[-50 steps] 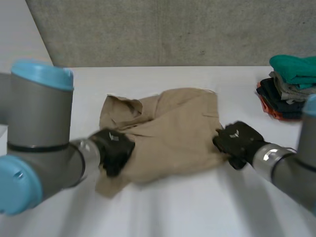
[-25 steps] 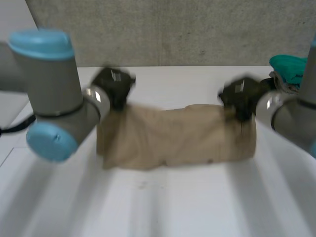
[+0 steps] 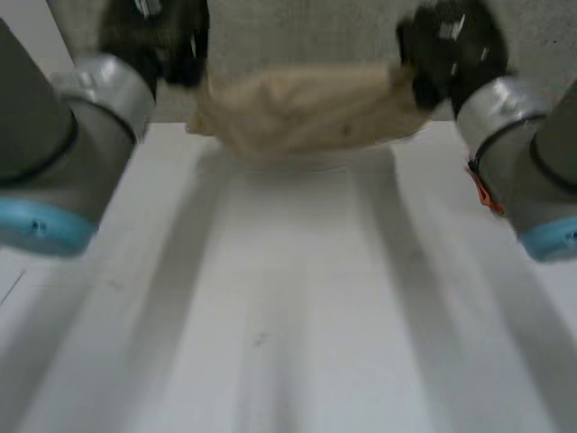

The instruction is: Fold the laundry.

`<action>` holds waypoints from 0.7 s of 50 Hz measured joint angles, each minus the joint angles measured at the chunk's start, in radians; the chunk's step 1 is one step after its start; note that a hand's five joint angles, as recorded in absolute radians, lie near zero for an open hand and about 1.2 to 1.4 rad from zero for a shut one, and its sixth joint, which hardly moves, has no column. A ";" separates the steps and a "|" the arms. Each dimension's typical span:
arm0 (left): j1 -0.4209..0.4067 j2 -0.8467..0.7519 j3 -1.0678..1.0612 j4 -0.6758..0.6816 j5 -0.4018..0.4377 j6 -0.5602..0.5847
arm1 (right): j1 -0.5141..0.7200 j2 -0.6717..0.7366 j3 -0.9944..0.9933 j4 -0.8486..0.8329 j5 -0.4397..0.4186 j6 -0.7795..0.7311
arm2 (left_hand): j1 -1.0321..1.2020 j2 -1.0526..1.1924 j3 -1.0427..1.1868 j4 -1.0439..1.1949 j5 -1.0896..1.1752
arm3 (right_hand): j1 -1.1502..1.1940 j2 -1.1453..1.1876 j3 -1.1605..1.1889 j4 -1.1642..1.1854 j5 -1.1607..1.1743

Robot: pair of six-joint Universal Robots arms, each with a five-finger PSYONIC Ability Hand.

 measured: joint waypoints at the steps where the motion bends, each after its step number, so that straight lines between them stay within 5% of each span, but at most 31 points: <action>1: 0.002 0.002 -0.053 -0.009 0.004 0.006 | -0.002 0.006 0.027 0.022 -0.005 -0.003 | 0.000 0.000 0.000 0.000 0.000 | 0.000 0.002 0.000 0.000 0.000; 18: 0.002 0.010 -0.549 -0.159 0.035 0.181 | -0.086 0.071 0.473 0.182 -0.133 -0.253 | 0.000 0.000 0.001 0.000 0.000 | 0.000 0.002 0.000 0.000 0.000; 30: -0.094 0.190 -0.598 -0.589 0.052 0.335 | -0.149 -0.103 0.459 0.768 -0.147 -0.555 | 0.000 0.000 0.001 0.000 0.000 | 0.000 0.002 0.000 0.000 0.029; 35: -0.108 0.179 -0.558 -0.628 0.070 0.357 | -0.159 -0.105 0.432 0.807 -0.164 -0.575 | 0.000 0.000 0.001 0.000 0.000 | 0.000 0.002 0.000 0.000 0.030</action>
